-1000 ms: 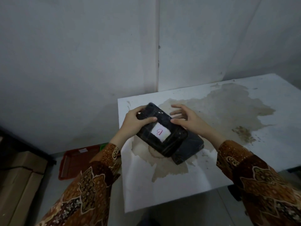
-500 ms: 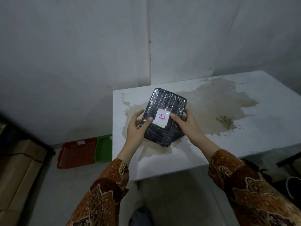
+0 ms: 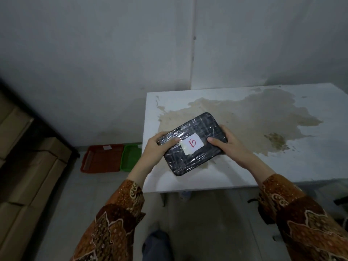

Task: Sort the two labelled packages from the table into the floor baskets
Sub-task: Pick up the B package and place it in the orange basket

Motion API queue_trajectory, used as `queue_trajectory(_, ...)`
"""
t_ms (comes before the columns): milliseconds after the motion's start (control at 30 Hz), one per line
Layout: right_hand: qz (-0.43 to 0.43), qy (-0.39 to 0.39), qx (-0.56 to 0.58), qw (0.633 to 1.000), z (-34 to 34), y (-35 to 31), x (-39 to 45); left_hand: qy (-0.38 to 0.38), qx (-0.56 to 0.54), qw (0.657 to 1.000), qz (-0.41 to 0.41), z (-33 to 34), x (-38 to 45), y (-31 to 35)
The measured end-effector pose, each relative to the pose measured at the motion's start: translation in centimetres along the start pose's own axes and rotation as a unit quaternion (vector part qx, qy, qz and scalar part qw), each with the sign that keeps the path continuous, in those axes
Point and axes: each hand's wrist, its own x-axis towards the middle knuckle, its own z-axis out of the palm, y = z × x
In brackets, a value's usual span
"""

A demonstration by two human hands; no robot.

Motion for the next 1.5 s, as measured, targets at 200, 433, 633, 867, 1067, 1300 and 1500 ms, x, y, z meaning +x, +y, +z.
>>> queue_trajectory(200, 0.021, 0.031, 0.046, 0.998, 10.0, 2.8, 2.7, 0.197, -0.089, 0.975, -0.048, -4.6, -1.6, -4.0)
queue_trajectory(433, 0.072, 0.022, 0.092, 0.993, 24.8, 4.0, 8.0, 0.318, -0.112, 0.941, -0.035, -16.2, -1.5, -7.4)
queue_trajectory(633, 0.132, 0.025, 0.078, 0.988, 39.7, 3.5, 14.6, 0.391, -0.065, 0.914, -0.089, -31.2, 1.5, -9.4)
queue_trajectory(867, 0.170, 0.045, -0.043, 0.983, 53.0, 3.8, 23.7, 0.359, -0.019, 0.920, -0.158, -46.9, 7.4, -12.7)
queue_trajectory(1067, 0.233, -0.006, -0.123, 0.965, 59.2, 9.3, 32.4, 0.353, 0.024, 0.903, -0.244, -53.6, 13.0, -20.0)
queue_trajectory(1300, 0.250, -0.022, -0.132, 0.959, 67.0, 26.6, 44.5, 0.340, 0.077, 0.903, -0.252, -60.8, 24.4, -38.1)
queue_trajectory(1500, 0.267, -0.032, -0.157, 0.950, 72.5, 45.4, 55.6, 0.274, 0.133, 0.934, -0.185, -66.0, 35.0, -56.7)
